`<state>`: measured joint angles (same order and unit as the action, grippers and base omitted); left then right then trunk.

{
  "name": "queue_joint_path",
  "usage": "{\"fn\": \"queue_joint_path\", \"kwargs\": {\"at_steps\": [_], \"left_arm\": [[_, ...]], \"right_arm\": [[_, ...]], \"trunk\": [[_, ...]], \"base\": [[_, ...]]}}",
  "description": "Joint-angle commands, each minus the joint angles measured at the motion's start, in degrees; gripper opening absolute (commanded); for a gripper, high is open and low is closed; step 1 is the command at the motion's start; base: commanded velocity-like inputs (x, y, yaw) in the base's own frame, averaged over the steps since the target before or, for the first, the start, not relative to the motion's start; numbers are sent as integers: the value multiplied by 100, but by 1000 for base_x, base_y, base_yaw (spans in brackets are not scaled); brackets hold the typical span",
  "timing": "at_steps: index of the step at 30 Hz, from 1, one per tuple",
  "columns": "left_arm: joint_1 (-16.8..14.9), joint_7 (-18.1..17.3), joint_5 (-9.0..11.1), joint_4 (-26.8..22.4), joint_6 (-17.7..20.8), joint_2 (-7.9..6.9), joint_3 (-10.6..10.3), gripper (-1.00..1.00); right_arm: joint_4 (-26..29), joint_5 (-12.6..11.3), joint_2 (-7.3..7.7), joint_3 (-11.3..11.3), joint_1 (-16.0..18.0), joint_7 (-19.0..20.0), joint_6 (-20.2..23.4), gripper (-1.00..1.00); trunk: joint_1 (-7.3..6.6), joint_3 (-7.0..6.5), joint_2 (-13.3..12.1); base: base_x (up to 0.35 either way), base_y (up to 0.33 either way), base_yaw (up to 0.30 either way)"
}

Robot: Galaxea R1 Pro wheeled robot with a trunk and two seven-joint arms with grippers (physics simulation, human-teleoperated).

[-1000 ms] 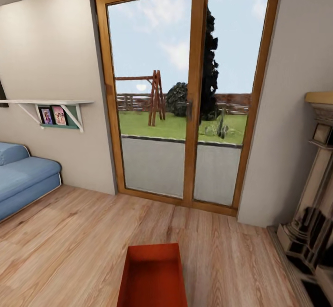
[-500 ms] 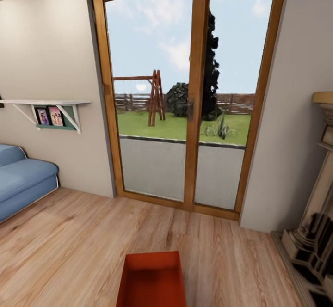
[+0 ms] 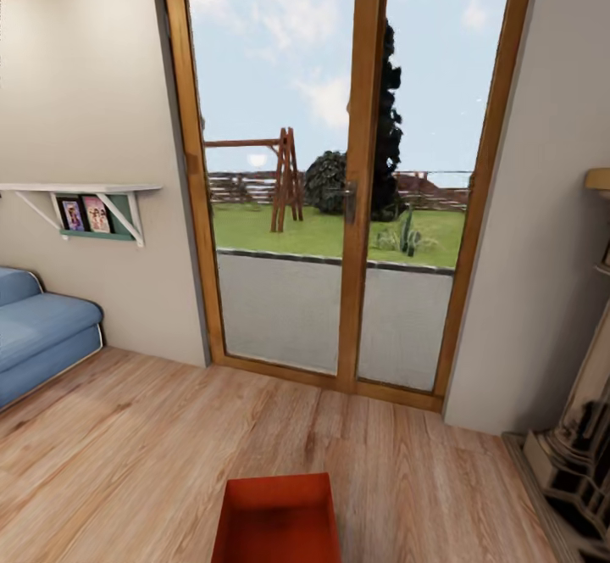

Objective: Move the two storage containers from the living room to the garage. In the garage, place one container on the floor and stack the other container on top of it (either order is fine).

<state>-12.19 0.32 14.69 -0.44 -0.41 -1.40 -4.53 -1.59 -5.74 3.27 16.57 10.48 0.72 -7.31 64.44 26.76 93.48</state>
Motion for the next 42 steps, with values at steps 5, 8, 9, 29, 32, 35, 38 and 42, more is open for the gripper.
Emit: {"fn": "queue_joint_path", "kwargs": {"at_steps": [5, 8, 9, 29, 32, 35, 38, 42], "left_arm": [[-3, 3, 52, 0, -10, 0, -48, 100], [-3, 3, 52, 0, -11, 0, -48, 100], [-3, 3, 52, 0, -10, 0, -48, 100], [-3, 0, 52, -8, -12, 8, -48, 100], [-3, 2, 52, -9, -12, 8, -48, 100], [-3, 3, 52, -8, -12, 8, -48, 100], [-3, 3, 52, -5, -12, 8, -48, 100], [-3, 3, 52, -2, -77, 8, -48, 100]], "right_arm": [[-17, -59, 8, 48, 7, 7, -34, 100], [-17, -59, 15, 48, 7, 7, -34, 100], [-17, -59, 15, 48, 7, 7, -36, 100], [-17, -59, 25, 48, 7, 10, -45, 100], [-17, -59, 19, 43, 7, 8, -49, 100], [-17, -59, 17, 34, 7, 2, -51, 100], [-17, -67, 16, 17, 7, 3, -52, 100], [-17, -74, 5, -6, 7, 0, -39, 100]], "trunk": [[0, 6, 3], [0, 6, 3], [0, 6, 3], [0, 6, 3], [0, 6, 3], [0, 6, 3], [0, 6, 3], [0, 6, 3]], "base": [[22, 0, 79], [4, 0, 223], [1, 0, 253], [23, 62, 58], [89, 236, 0], [21, 55, 0], [3, 9, 0], [1, 2, -82]]}}
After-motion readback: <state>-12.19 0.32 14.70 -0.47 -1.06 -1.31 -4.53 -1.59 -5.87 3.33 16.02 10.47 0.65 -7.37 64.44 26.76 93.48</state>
